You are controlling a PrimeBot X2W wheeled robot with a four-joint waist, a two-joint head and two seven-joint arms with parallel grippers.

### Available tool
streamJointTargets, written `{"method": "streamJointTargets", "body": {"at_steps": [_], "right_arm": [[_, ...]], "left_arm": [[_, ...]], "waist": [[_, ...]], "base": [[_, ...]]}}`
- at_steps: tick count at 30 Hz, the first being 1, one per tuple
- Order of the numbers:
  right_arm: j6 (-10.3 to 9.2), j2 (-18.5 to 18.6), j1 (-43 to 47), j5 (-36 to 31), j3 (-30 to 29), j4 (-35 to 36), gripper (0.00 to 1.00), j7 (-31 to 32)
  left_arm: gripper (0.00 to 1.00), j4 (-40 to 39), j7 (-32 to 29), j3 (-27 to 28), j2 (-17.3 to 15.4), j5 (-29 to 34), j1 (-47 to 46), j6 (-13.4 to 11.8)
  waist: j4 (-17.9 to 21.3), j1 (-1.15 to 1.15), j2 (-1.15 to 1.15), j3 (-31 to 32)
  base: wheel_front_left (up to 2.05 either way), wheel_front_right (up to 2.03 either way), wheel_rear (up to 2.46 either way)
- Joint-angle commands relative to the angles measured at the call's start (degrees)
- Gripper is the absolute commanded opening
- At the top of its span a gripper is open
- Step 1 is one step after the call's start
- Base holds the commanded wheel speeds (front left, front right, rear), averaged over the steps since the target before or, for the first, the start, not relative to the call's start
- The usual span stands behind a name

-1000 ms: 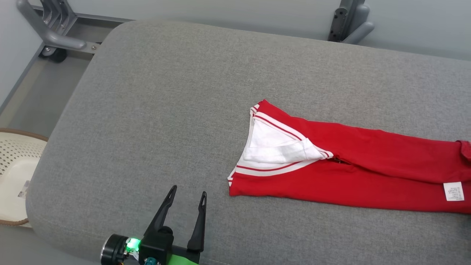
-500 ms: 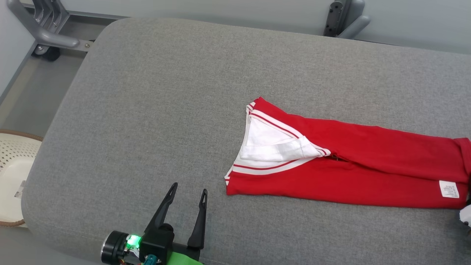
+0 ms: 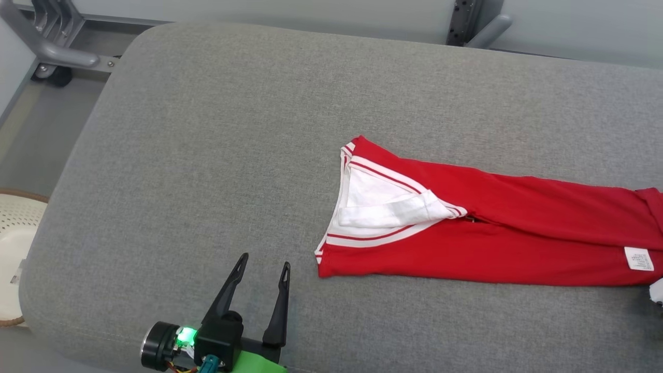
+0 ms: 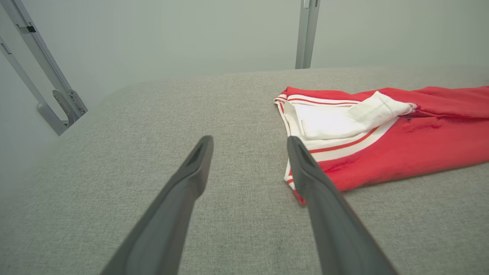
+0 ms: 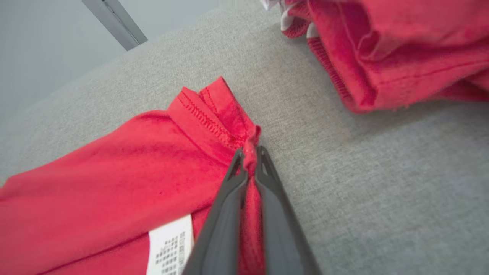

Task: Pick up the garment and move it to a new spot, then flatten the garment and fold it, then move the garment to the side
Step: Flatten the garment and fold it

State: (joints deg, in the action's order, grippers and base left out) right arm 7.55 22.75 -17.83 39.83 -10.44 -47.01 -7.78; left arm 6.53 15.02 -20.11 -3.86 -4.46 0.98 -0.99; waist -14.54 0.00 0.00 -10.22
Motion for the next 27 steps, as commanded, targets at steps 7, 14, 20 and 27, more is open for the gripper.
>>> {"method": "streamJointTargets", "body": {"at_steps": [7,14,20,27], "right_arm": [[-0.12,2.36,1.12,0.91,1.05,5.94,0.0,0.56],[-0.09,1.26,2.26,2.11,3.51,18.24,0.0,3.6],[-0.08,-1.35,3.37,0.75,7.12,32.64,0.0,7.83],[-0.08,-7.88,1.58,-3.33,15.2,43.52,0.0,13.77]], "left_arm": [[1.0,0.07,0.14,0.55,0.31,0.63,-0.91,0.49],[1.0,0.3,0.14,0.76,0.46,0.81,-1.23,0.56],[1.0,0.97,0.14,0.68,0.56,0.88,-1.24,0.96],[1.0,1.73,0.14,0.09,0.76,0.44,-1.66,1.35]], "waist": [[3.35,0.0,0.0,-0.01],[4.8,0.0,0.0,0.09],[4.63,0.0,0.0,0.58],[1.87,0.0,0.0,1.2]], "base": [[0.0,0.0,0.0],[0.0,0.0,0.0],[0.0,0.0,0.0],[0.0,0.0,0.0]]}}
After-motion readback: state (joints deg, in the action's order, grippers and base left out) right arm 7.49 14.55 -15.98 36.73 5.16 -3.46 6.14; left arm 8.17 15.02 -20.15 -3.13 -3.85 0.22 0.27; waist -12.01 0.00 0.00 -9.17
